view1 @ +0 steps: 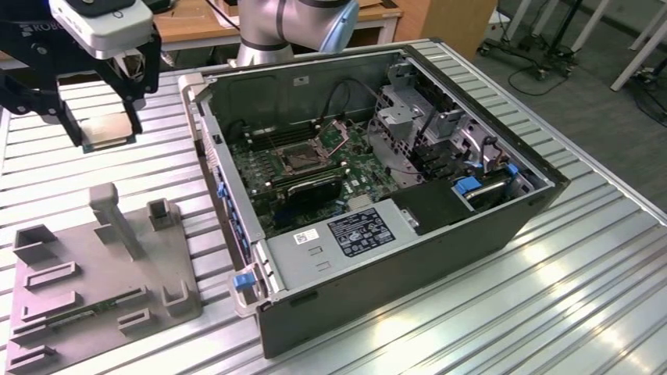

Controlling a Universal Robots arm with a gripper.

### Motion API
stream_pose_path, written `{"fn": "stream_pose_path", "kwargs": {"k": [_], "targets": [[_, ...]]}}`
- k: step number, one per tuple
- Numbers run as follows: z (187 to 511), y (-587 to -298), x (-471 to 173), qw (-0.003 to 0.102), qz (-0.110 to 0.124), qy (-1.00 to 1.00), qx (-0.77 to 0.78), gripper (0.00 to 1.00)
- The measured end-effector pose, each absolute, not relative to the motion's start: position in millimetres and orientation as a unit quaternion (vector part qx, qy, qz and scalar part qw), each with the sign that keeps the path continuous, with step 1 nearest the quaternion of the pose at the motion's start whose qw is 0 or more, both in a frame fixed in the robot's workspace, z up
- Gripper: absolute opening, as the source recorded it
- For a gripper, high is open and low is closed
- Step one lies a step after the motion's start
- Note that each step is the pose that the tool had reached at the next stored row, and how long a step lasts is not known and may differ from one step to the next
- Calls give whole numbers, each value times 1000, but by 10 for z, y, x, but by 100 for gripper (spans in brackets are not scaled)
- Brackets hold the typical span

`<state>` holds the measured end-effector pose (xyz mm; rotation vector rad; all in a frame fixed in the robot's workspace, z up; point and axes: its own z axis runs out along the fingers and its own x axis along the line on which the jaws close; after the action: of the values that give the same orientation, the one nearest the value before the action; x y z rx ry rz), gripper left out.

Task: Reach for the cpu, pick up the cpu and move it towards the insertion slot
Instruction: 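Pick up the cpu and move it towards the insertion slot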

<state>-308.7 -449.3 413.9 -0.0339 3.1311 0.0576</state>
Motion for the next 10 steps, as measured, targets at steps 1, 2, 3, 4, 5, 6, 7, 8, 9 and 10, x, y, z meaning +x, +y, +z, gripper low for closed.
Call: {"fn": "stream_pose_path", "kwargs": {"k": [1,2,3,4,5,6,7,8,9,10], "targets": [[4139,-4493,-3084,5,18,1000,-11,55],[4139,-4493,-3083,5,18,1000,-11,55],[4139,-4493,-3081,5,18,1000,-11,55],[4139,-4493,-3079,5,18,1000,-11,55],[4139,-4493,-3078,5,18,1000,-11,55],[4139,-4493,-3076,5,18,1000,-11,55],[4139,-4492,-3074,5,18,1000,-11,55],[4139,-4493,-3072,5,18,1000,-11,55],[4139,-4493,-3070,5,18,1000,-11,55],[4139,-4492,-3068,5,18,1000,-11,55]]}}
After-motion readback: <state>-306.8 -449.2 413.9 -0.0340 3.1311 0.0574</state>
